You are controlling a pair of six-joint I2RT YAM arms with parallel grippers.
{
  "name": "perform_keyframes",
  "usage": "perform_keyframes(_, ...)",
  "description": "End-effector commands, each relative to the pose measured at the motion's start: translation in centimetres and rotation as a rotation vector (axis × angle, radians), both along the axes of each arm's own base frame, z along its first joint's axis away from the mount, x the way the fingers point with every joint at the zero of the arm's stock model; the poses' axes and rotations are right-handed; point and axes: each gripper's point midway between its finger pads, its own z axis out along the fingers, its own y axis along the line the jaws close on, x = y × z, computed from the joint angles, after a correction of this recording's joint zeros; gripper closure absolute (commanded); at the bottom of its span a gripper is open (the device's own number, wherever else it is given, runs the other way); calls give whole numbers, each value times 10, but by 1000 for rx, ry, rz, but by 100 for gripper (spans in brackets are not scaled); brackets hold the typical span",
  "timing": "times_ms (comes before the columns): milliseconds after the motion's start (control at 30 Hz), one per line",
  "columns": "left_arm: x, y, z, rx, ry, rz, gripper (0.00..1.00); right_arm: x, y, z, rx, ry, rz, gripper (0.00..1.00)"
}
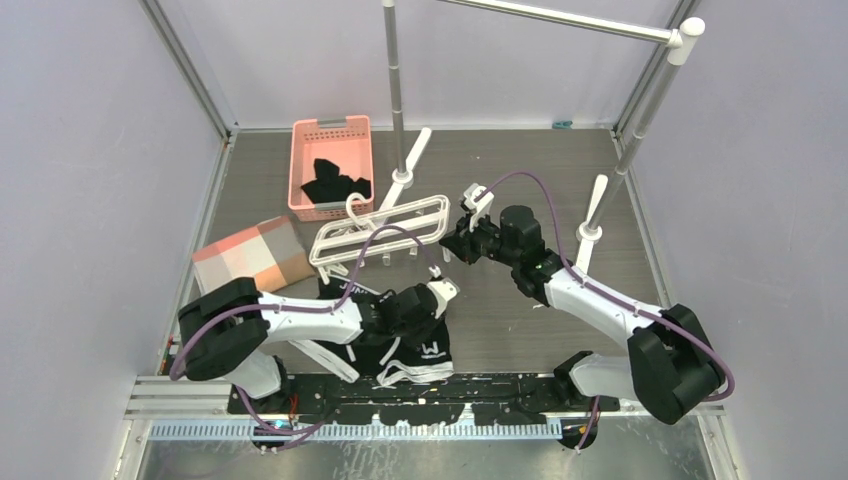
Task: Clip the underwear to the hanger
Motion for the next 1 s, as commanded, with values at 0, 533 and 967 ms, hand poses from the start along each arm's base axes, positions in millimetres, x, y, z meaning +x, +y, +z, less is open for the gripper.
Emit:
perform_keyframes(0, -27, 6, -5, 52, 45, -7, 79, 9, 1, 46, 64, -131, -5, 99)
perform_keyframes(533, -20, -8, 51, -37, -148, -163, 59, -4, 6, 35, 56, -99, 67, 99)
perform_keyframes(967, 44, 15, 81, -79, -225, -117, 48, -9, 4, 25, 79, -14, 41, 99)
